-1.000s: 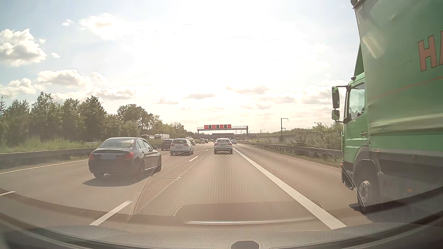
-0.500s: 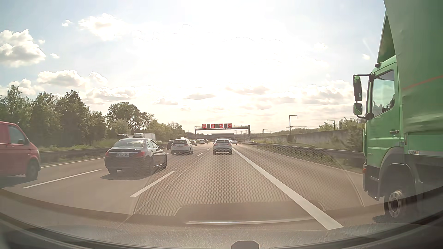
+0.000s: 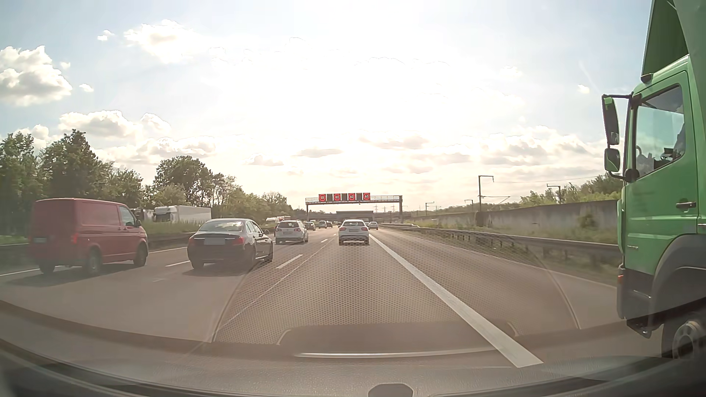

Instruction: Follow the waypoints while adhering to traffic rules and regulations

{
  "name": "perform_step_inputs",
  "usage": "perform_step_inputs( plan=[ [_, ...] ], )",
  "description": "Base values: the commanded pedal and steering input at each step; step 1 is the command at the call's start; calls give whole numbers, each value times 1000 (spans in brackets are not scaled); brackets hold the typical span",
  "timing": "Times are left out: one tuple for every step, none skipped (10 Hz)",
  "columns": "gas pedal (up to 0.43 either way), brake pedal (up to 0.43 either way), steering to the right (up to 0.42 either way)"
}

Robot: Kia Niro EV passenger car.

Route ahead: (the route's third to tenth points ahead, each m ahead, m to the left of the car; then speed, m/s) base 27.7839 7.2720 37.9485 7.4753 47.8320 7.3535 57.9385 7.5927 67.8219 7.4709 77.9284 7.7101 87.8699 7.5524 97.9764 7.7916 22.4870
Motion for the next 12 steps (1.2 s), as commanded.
perform_step_inputs(
  plan=[
    [0, 0, -6],
    [0, 0, -6],
    [47, 0, -6],
    [67, 0, -6],
    [67, 0, -6],
    [67, 0, -6],
    [67, 0, -6],
    [67, 0, -4],
    [67, 0, -4],
    [67, 0, -3],
    [67, 0, -3],
    [67, 0, -3]
  ],
)
